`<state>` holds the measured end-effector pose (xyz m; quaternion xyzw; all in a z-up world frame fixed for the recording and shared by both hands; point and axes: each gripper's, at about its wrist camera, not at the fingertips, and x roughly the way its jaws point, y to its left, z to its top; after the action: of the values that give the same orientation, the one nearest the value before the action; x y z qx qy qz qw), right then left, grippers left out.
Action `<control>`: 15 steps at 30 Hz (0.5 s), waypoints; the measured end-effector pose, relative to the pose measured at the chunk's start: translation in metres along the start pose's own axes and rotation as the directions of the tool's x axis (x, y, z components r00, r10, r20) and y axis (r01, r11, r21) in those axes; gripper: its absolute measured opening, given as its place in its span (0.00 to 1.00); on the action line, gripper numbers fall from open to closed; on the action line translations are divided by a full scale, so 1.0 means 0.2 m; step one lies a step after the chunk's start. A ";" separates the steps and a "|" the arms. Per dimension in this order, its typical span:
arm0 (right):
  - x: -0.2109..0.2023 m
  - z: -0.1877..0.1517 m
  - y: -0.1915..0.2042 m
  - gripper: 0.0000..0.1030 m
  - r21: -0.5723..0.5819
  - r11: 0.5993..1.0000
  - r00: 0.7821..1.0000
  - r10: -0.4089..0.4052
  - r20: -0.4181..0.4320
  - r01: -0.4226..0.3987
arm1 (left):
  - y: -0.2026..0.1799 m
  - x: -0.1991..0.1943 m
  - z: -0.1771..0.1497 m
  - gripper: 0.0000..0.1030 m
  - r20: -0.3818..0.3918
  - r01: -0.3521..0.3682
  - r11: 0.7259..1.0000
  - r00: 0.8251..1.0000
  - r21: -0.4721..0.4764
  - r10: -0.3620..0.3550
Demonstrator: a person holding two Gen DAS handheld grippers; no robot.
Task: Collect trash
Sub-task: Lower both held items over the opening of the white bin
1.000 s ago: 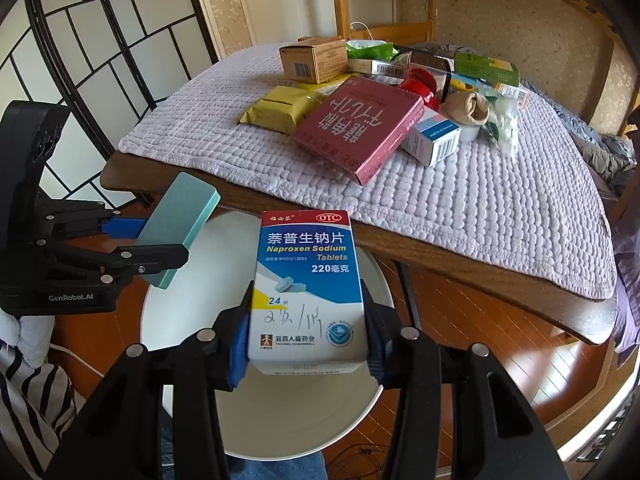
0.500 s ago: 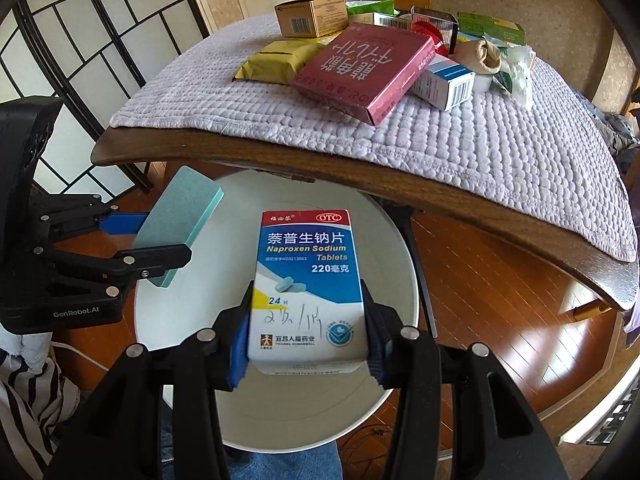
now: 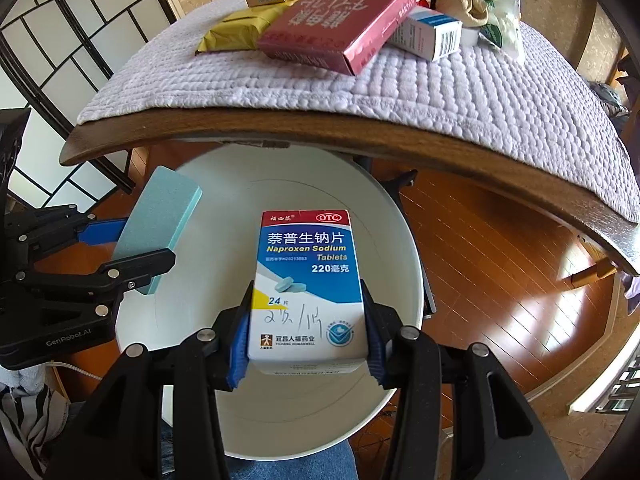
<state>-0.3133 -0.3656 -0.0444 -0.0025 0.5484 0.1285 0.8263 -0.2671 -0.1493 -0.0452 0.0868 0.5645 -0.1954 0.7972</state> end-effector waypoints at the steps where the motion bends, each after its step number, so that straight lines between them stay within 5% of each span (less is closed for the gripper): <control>1: 0.01 0.00 0.00 0.44 0.000 1.000 1.000 -0.004 -0.003 0.004 | -0.01 0.01 0.00 0.45 -0.003 -0.002 1.000 1.000 0.001 0.002; 15: 0.11 -0.03 0.02 0.44 -0.018 0.999 0.999 -0.031 -0.015 0.031 | -0.05 0.15 -0.02 0.45 -0.025 -0.013 1.000 1.000 -0.005 0.013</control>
<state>-0.3122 -0.3577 -0.0661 -0.0194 0.5532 0.1207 0.8240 -0.2661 -0.1634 -0.0744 0.0907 0.5746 -0.1877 0.7915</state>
